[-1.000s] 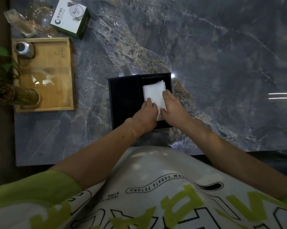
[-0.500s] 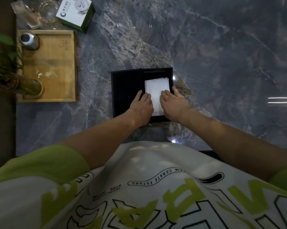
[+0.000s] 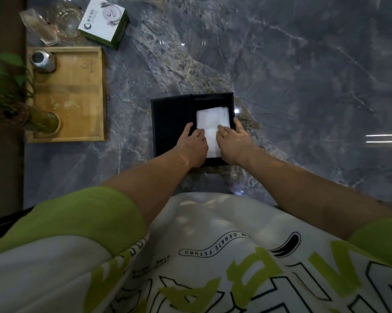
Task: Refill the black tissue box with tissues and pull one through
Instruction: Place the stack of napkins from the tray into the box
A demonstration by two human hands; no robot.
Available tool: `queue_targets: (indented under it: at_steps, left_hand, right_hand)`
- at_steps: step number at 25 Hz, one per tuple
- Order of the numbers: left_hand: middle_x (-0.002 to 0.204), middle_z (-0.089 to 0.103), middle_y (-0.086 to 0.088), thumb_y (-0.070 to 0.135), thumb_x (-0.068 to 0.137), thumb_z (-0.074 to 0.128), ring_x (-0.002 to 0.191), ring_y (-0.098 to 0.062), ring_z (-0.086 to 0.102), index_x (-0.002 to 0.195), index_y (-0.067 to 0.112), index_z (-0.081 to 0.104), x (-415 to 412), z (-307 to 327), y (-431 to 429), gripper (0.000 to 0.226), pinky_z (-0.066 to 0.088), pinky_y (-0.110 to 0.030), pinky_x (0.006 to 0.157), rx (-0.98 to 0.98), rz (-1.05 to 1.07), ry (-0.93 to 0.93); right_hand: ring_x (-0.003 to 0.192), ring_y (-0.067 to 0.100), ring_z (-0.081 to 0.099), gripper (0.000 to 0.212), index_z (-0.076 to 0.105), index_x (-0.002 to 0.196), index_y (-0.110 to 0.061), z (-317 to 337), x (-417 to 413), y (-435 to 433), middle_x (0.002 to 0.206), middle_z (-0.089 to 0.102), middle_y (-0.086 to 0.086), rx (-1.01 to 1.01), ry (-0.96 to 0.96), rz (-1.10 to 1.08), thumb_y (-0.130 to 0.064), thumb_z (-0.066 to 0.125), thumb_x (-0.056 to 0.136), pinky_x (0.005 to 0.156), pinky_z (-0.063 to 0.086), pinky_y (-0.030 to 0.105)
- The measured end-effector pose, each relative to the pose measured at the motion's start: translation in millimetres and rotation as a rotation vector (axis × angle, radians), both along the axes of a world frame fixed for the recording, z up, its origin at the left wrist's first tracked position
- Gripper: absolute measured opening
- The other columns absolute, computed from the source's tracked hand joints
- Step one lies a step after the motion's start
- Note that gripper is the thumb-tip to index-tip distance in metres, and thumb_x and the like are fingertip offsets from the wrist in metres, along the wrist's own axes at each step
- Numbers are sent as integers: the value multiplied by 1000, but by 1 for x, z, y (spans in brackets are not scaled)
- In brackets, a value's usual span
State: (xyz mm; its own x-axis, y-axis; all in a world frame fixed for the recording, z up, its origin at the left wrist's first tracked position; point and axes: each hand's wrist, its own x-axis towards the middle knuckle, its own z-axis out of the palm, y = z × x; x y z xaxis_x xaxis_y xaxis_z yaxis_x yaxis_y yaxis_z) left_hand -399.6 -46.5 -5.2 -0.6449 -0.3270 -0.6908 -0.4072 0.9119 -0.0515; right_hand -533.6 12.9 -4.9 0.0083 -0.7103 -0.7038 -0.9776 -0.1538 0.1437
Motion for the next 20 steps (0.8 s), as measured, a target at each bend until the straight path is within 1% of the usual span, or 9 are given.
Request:
queue_targets:
  at_steps: [3,5,7,9,12,15,16,18,20]
  left_hand:
    - [162,12,-12,28,97,38,149,-24,12,152,7,18,12,1,-8,62,1,-47,120,93,51,179]
    - [162,10,-13,24,99,38,149,-26,12,153,8,17,28,-2,-11,60,10,-43,122,160,184,406]
    - [160,14,-19,21,96,43,147,-34,19,152,7,22,49,-9,-13,60,22,-46,119,138,321,618]
    - [155,19,-30,16,92,48,142,-44,25,149,3,28,70,-17,-12,62,29,-52,115,44,454,733]
    - [156,13,-29,17,95,51,145,-43,17,151,3,20,93,-17,-6,66,20,-48,119,5,768,761]
    - [160,9,-21,25,97,52,149,-33,10,154,7,10,99,-12,-4,73,8,-36,119,155,1193,805]
    - [160,14,-18,29,98,50,148,-29,15,154,7,9,99,-11,-5,73,10,-34,120,237,1354,828]
    - [152,35,-10,39,98,45,140,-25,34,154,12,15,97,-13,-8,69,24,-39,119,410,1642,858]
    - [135,54,-12,45,95,42,125,-29,50,144,12,37,97,-14,-12,59,38,-44,109,576,1857,899]
  right_hand:
    - [148,23,20,62,27,148,-4,-2,-4,5,160,18,15,-131,-177,-105,-24,47,94,120,-3,49]
    - [147,28,22,60,29,148,-3,-4,-9,14,160,17,16,-264,-421,-297,-14,48,92,120,12,43]
    - [146,33,24,59,30,148,-2,-5,-12,25,160,17,17,-401,-606,-482,-6,47,92,117,26,40]
    - [146,31,22,57,31,149,-3,-3,-11,36,160,18,16,-509,-681,-612,-4,45,93,116,27,37]
    - [147,25,20,58,27,151,-9,-4,-7,46,161,17,11,-577,-697,-743,-7,42,95,116,23,33]
    - [142,26,31,59,24,152,-12,-10,-5,47,157,24,8,-608,-796,-869,-12,40,95,112,27,32]
    - [139,27,36,59,23,152,-13,-11,-5,46,155,29,7,-623,-860,-957,-15,39,95,110,30,33]
    - [136,22,40,58,24,152,-13,-10,-2,42,153,35,7,-622,-920,-1203,-20,41,97,111,36,36]
    - [133,19,44,55,29,150,-10,-6,-3,38,150,41,8,-575,-895,-1385,-27,44,100,109,36,32]
